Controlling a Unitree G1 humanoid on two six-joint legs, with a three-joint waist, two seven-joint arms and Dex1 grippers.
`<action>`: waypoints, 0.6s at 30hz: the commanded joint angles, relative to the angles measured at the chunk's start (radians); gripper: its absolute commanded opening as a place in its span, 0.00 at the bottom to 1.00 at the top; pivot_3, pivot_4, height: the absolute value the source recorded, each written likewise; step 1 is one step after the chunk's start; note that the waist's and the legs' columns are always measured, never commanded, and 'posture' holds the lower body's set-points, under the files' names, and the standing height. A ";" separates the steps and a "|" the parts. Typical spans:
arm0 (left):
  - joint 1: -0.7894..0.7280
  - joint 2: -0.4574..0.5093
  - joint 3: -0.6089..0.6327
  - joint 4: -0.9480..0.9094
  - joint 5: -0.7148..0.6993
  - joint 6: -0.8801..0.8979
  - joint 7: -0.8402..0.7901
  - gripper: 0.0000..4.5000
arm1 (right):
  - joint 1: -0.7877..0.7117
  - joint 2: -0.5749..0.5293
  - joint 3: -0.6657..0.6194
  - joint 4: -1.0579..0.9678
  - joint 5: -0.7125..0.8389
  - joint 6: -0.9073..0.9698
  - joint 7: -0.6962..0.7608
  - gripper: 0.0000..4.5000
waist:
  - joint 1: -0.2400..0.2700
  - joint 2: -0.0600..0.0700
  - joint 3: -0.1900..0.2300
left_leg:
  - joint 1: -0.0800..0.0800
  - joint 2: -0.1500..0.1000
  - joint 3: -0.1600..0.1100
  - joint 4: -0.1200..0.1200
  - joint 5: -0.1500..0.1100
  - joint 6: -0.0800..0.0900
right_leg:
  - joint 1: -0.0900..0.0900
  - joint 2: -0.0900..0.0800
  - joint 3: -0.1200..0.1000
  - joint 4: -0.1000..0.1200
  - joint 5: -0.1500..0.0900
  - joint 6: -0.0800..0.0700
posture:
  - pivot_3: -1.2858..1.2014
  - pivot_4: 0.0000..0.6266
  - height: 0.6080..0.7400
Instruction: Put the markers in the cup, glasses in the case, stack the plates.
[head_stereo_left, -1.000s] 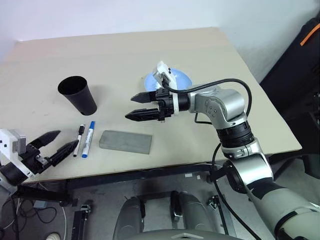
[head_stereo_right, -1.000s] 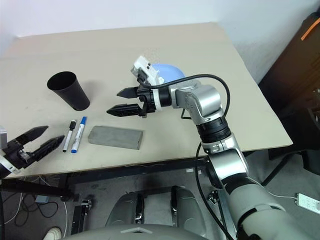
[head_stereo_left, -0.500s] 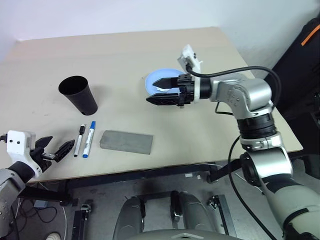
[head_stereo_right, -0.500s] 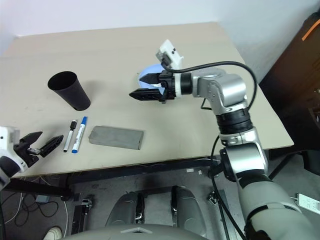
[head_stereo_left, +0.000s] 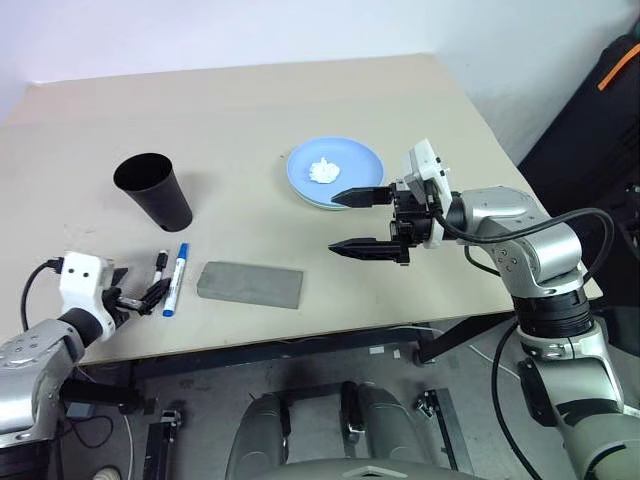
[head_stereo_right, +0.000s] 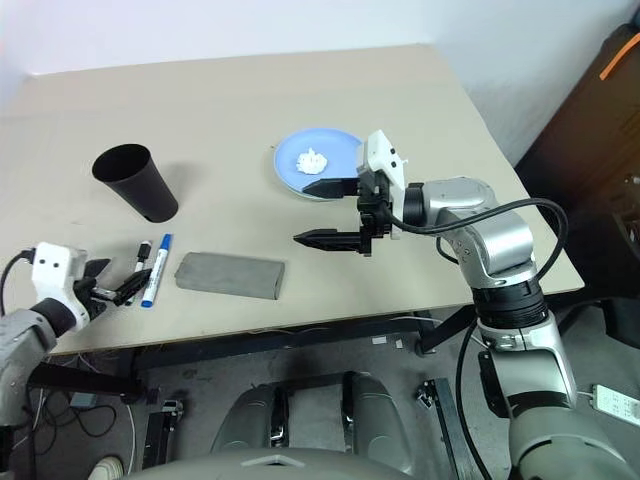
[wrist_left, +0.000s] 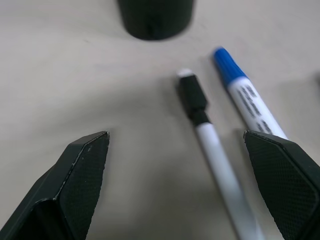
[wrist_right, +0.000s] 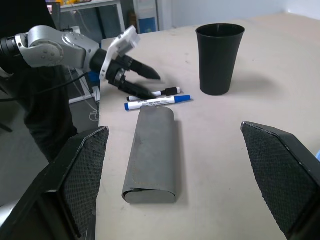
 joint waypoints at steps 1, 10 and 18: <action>-0.019 0.019 -0.008 0.013 0.032 -0.014 -0.005 1.00 | -0.021 -0.031 0.026 -0.043 0.009 0.049 -0.005 0.99 | 0.001 0.000 0.000 | 0.000 0.000 0.000 0.000 0.000 0.000 | 0.000 0.000 0.000 0.000 0.000 0.000 | 0.52 0.24 0.92; -0.056 0.037 -0.018 0.074 0.066 0.003 -0.001 0.87 | -0.026 -0.050 0.043 -0.023 -0.014 0.024 -0.018 1.00 | 0.002 0.000 0.000 | 0.000 -0.001 0.000 0.000 0.000 0.000 | 0.001 -0.002 0.000 0.000 0.000 0.000 | 0.52 0.24 0.92; -0.042 0.044 -0.015 0.063 0.059 0.041 -0.011 0.28 | -0.026 -0.050 0.052 -0.012 -0.036 0.026 -0.036 1.00 | -0.002 0.000 0.000 | 0.002 0.000 -0.001 0.000 0.000 0.000 | 0.001 0.000 0.000 0.001 0.000 -0.001 | 0.52 0.24 0.92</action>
